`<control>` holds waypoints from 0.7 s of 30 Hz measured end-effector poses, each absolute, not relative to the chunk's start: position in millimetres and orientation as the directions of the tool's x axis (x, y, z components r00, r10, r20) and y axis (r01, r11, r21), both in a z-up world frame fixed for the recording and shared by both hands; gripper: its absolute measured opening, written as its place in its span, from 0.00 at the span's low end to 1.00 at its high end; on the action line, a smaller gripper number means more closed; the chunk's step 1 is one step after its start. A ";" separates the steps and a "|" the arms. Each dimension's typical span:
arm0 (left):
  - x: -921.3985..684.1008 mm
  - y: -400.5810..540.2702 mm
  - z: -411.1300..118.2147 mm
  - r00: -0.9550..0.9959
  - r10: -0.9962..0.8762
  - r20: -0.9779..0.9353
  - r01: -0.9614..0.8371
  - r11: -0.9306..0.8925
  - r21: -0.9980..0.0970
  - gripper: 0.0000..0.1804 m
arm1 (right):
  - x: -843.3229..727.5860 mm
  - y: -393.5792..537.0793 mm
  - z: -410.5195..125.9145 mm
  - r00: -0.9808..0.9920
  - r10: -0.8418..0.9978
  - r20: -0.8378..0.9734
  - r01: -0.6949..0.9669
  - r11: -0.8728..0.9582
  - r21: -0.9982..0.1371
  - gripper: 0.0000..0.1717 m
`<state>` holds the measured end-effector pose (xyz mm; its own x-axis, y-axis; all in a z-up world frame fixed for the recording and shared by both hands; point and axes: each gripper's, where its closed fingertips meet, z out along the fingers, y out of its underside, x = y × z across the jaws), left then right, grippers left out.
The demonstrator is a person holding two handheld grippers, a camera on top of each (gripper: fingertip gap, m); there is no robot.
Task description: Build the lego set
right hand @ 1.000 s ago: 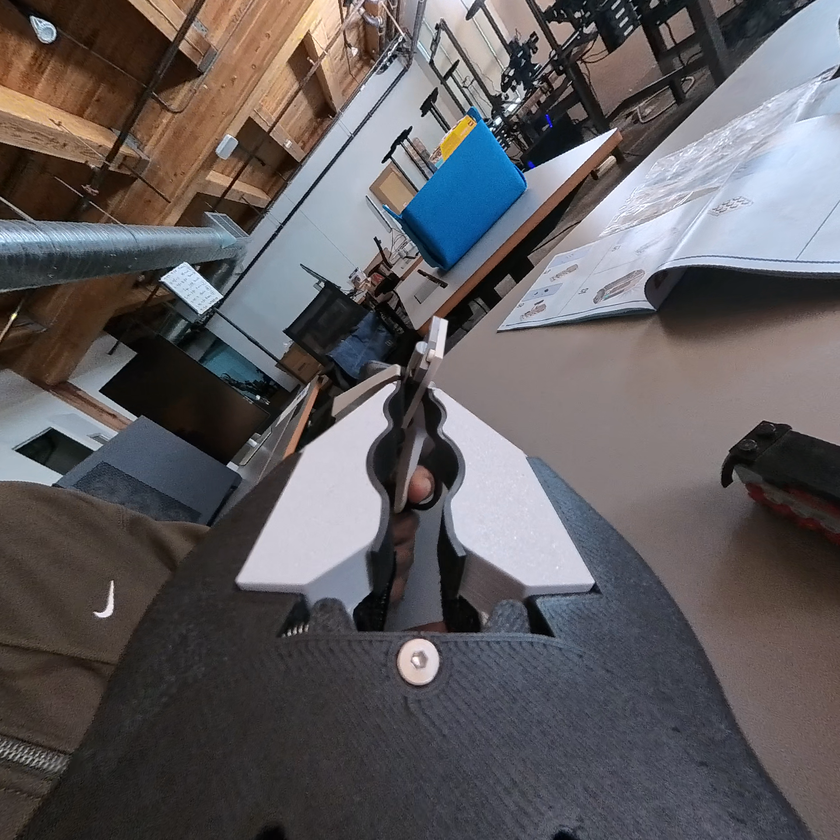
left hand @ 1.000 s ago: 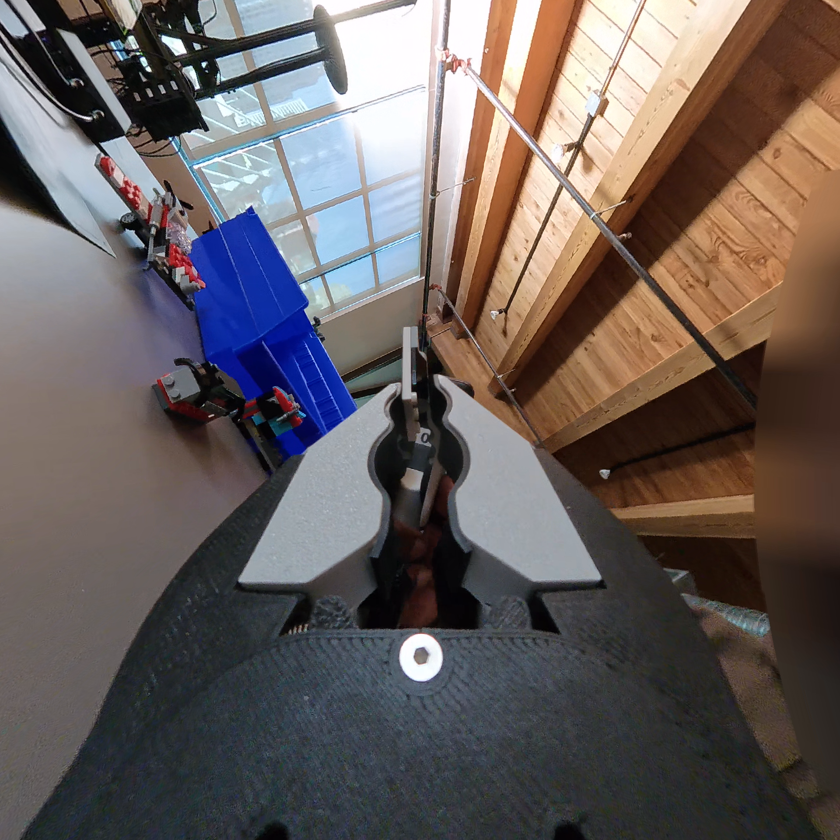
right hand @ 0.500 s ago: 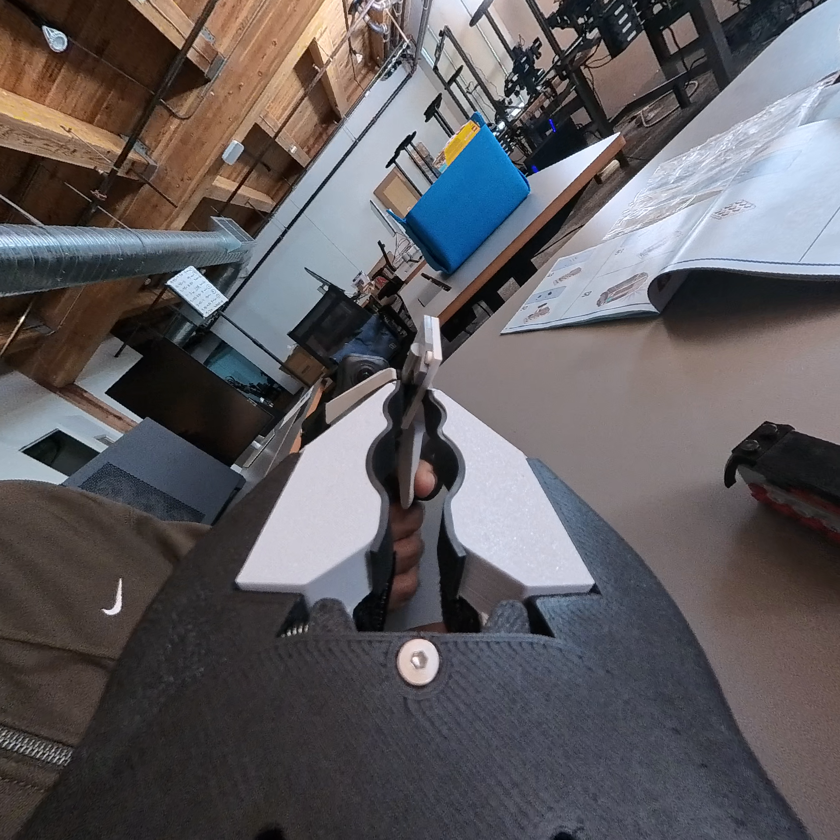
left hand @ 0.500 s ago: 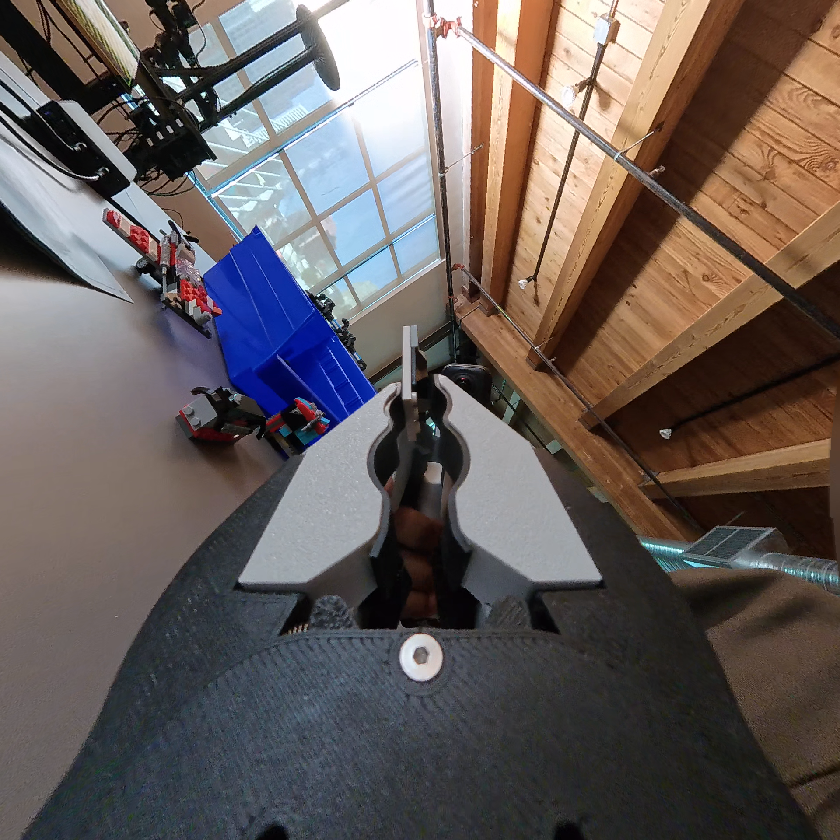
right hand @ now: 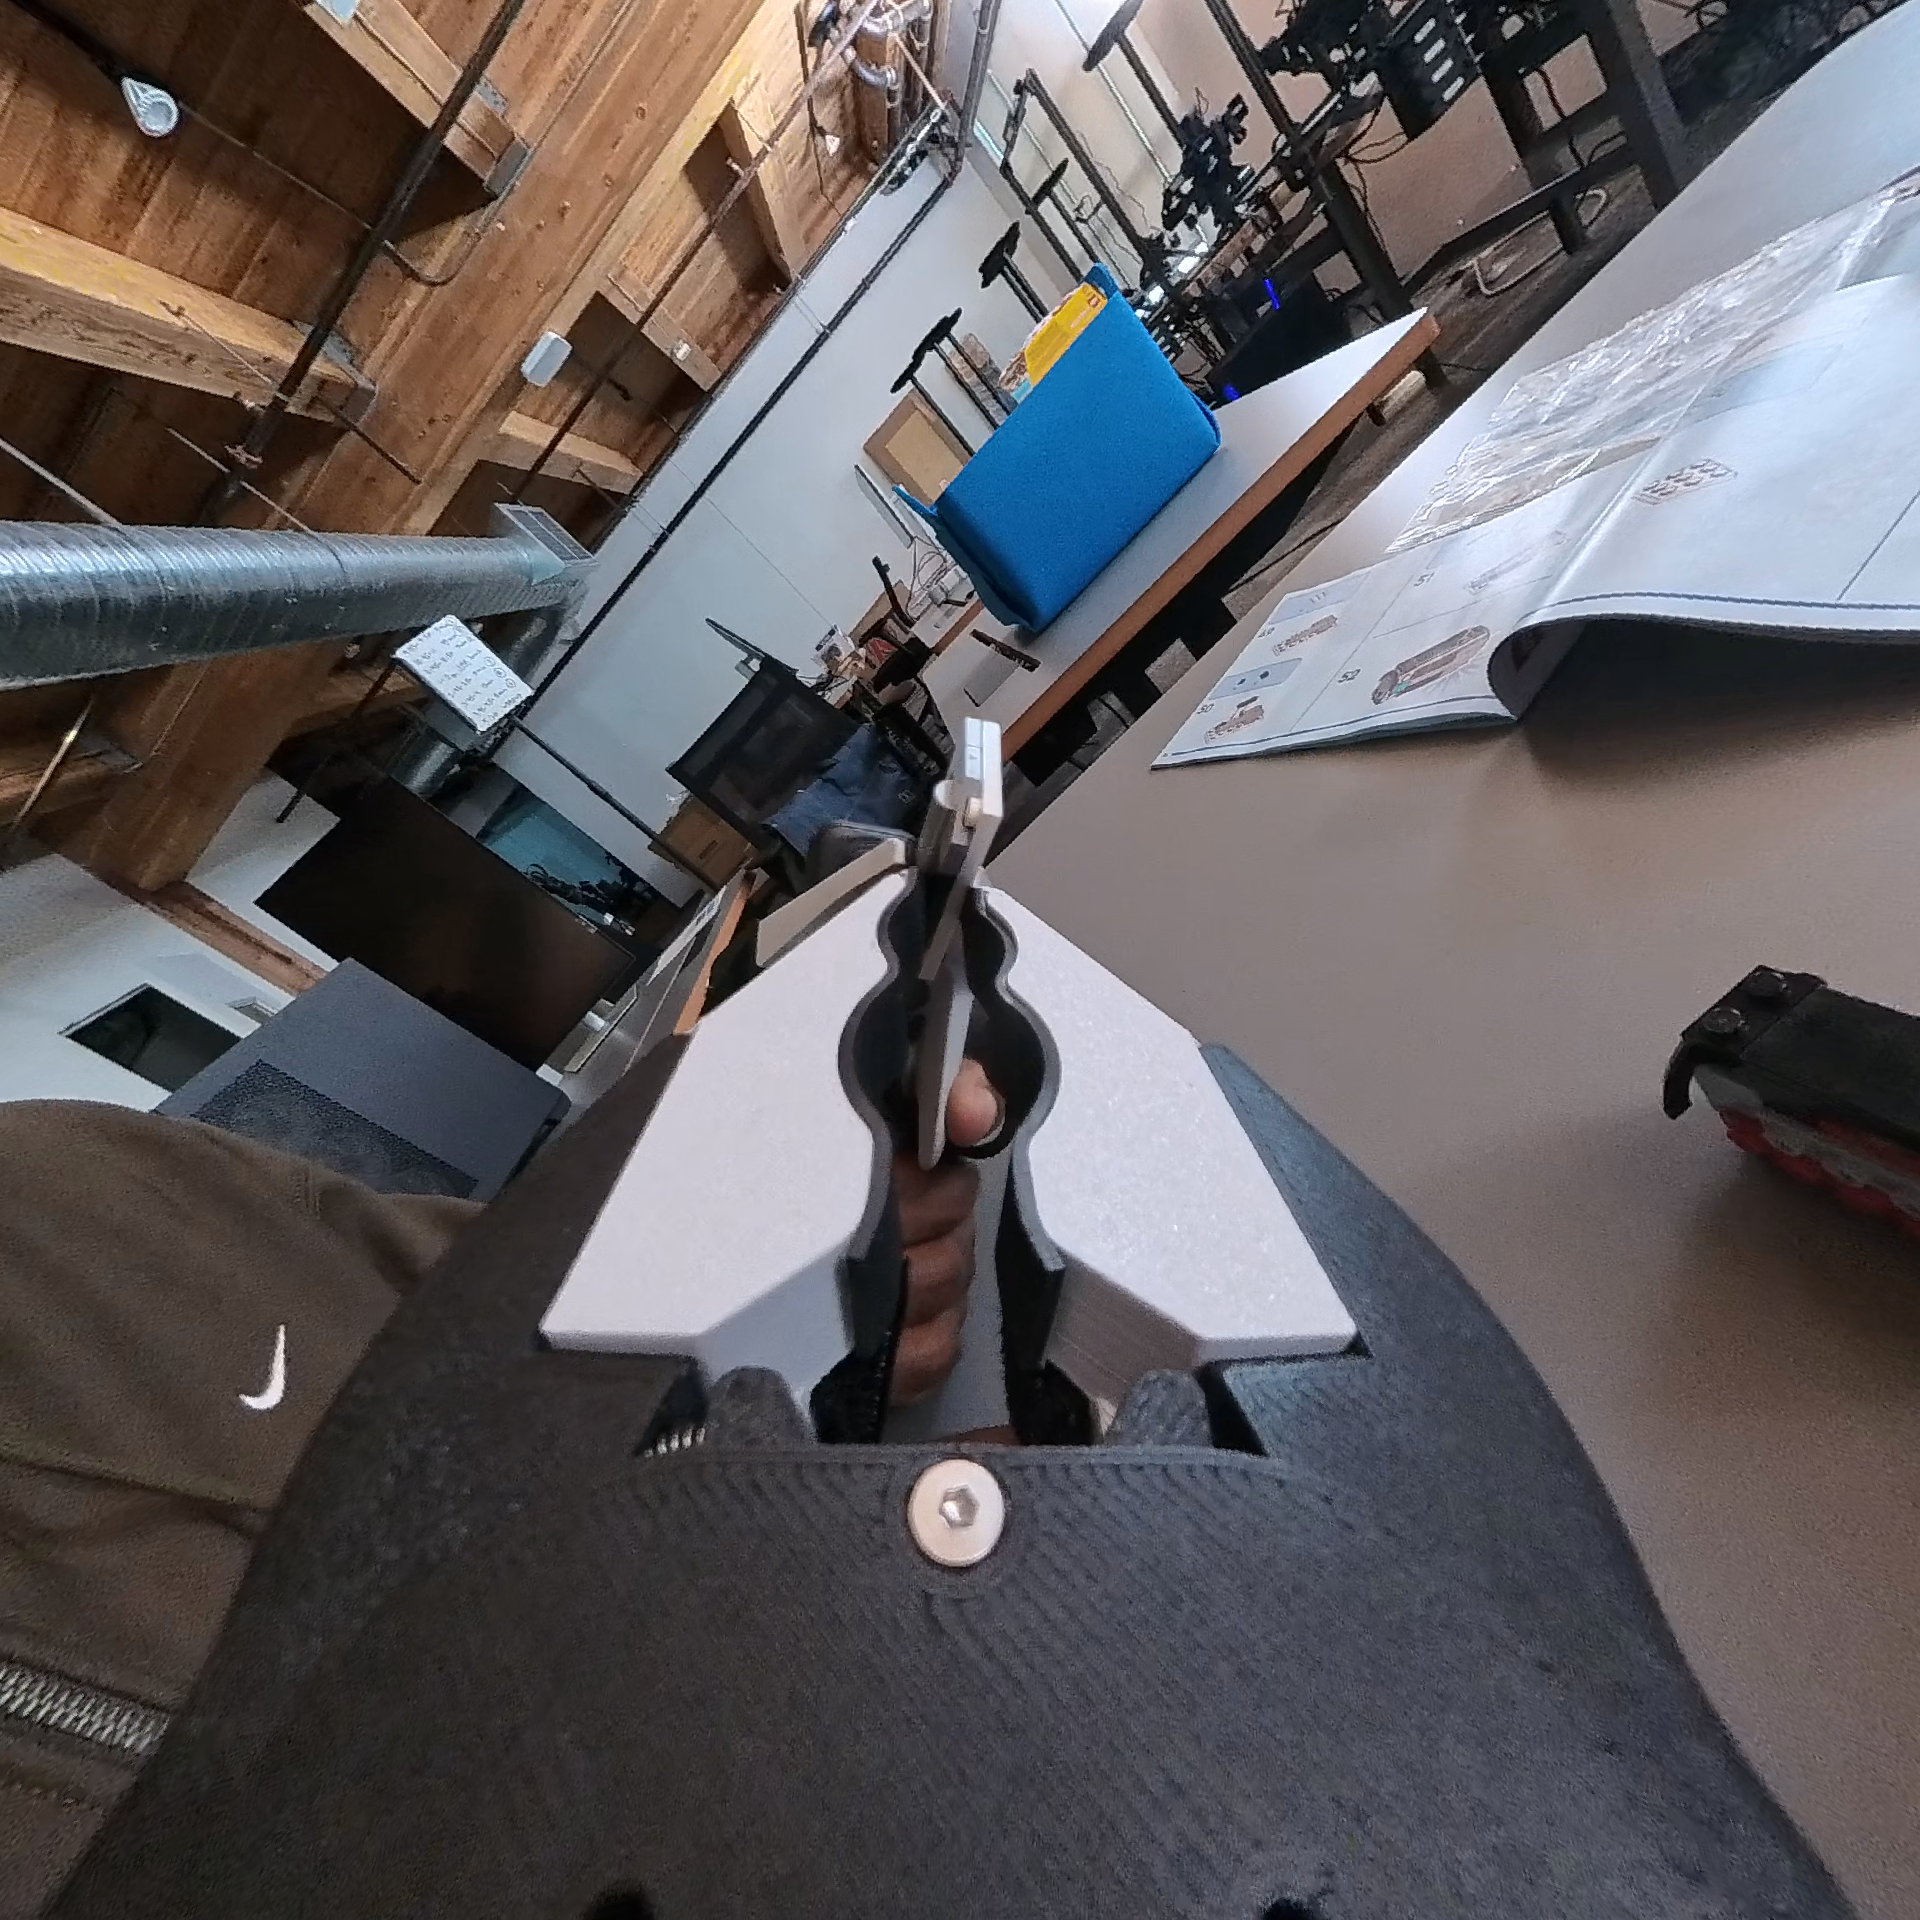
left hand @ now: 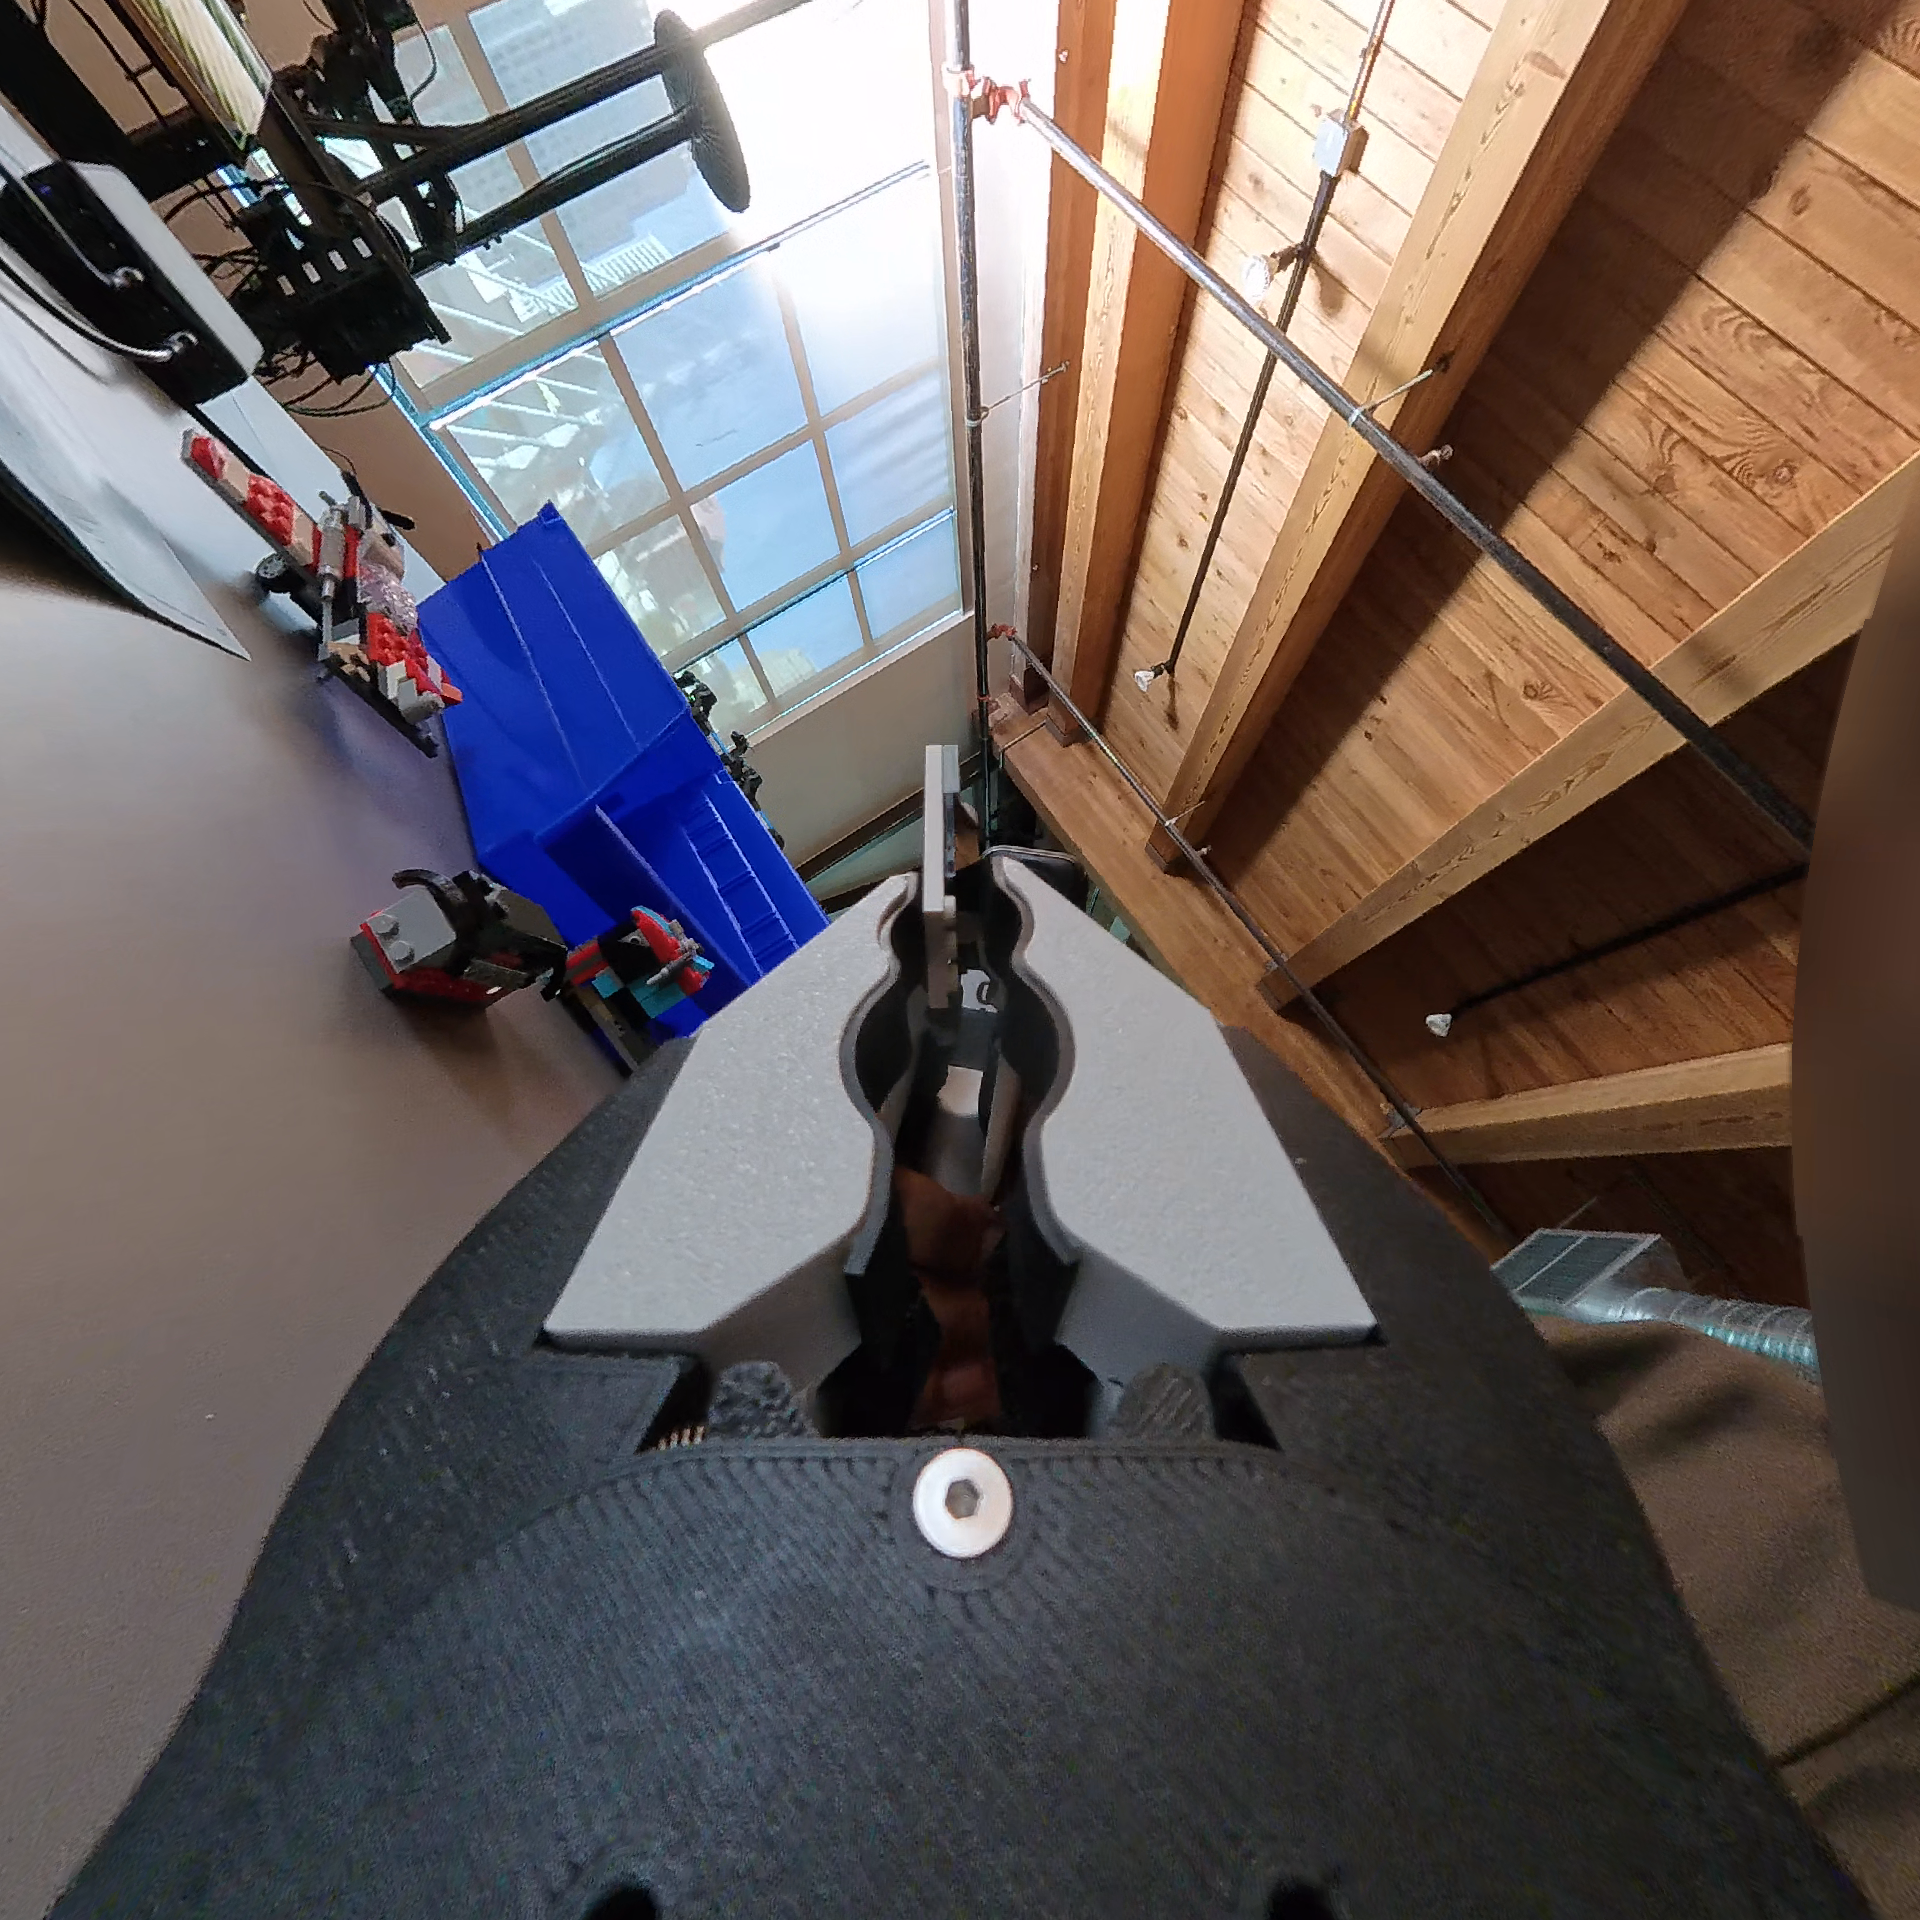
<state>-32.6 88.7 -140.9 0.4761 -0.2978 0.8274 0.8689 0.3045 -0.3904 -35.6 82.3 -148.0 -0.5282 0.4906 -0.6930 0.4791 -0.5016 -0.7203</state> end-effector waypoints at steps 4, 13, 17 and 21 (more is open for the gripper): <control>-38.1 87.1 -143.7 0.372 -0.367 0.852 0.912 0.315 -0.262 0.06 | -38.9 81.7 -152.7 -0.503 0.507 -0.700 0.492 -0.499 -0.714 0.09; -40.2 83.2 -139.9 0.321 -0.453 0.832 0.923 0.346 -0.167 0.06 | -36.1 72.5 -151.8 -0.515 0.471 -0.717 0.513 -0.501 -0.697 0.14; -37.1 85.3 -137.9 0.390 -0.413 0.823 0.899 0.364 -0.244 0.06 | -34.3 72.8 -148.9 -0.521 0.445 -0.728 0.514 -0.517 -0.684 0.06; -34.6 86.8 -136.0 0.437 -0.388 0.811 0.881 0.367 -0.298 0.06 | -33.3 73.6 -146.5 -0.534 0.442 -0.721 0.501 -0.521 -0.691 0.04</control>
